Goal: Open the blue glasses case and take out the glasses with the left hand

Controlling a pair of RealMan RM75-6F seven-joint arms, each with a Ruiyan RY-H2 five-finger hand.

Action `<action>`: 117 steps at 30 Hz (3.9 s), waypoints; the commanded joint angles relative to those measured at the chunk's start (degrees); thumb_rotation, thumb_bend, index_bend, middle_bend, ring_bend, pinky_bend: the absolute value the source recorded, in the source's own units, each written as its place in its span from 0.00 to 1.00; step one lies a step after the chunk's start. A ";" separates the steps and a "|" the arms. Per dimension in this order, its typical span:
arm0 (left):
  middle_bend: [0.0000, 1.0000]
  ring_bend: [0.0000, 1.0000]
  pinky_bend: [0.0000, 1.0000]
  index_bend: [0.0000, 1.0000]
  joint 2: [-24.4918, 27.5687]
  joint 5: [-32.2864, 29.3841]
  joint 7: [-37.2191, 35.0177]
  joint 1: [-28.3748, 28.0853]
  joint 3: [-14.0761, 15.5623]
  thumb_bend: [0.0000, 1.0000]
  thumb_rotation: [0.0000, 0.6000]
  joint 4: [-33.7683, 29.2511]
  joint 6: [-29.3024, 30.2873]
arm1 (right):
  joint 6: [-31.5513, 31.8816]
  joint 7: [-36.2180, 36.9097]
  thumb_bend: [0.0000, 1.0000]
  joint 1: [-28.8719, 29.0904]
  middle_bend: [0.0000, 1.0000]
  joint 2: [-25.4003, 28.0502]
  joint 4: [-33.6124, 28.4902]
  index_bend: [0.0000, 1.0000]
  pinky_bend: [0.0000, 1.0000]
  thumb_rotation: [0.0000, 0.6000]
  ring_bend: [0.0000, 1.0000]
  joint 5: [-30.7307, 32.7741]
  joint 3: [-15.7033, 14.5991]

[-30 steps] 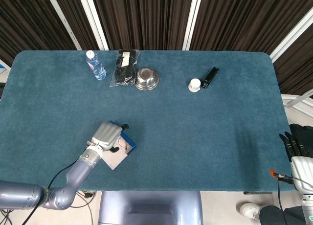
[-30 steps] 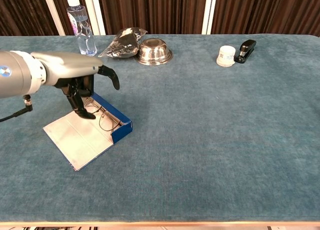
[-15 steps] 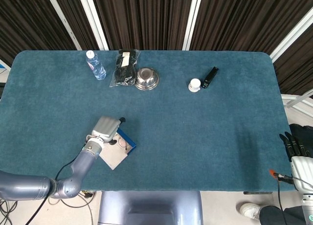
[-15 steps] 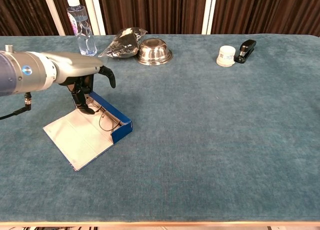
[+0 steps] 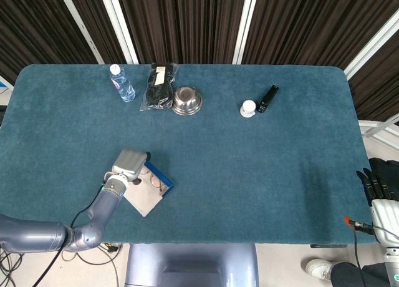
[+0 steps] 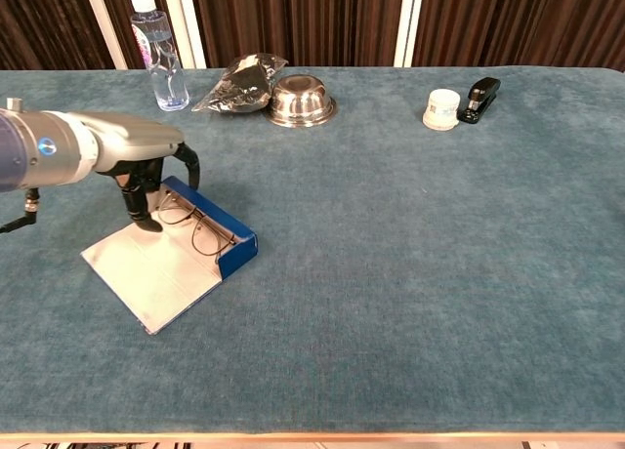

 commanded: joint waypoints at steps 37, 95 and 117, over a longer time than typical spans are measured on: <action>0.99 0.88 0.89 0.33 6.79 6.81 -5.22 6.22 5.02 0.19 1.00 -3.91 0.10 | 0.17 -0.08 0.16 -0.09 0.00 0.02 -0.17 0.00 0.21 1.00 0.00 -0.13 -0.02; 1.00 0.91 0.91 0.45 -2.65 7.83 -4.70 6.09 -1.85 0.32 1.00 0.46 3.53 | -0.15 0.45 0.16 -0.02 0.00 0.20 -0.26 0.00 0.21 1.00 0.00 0.08 0.00; 1.00 0.91 0.91 0.49 -2.80 8.35 -5.01 6.63 -2.15 0.39 1.00 0.93 3.53 | -0.13 0.36 0.16 -0.02 0.00 0.16 -0.22 0.00 0.21 1.00 0.00 0.09 0.01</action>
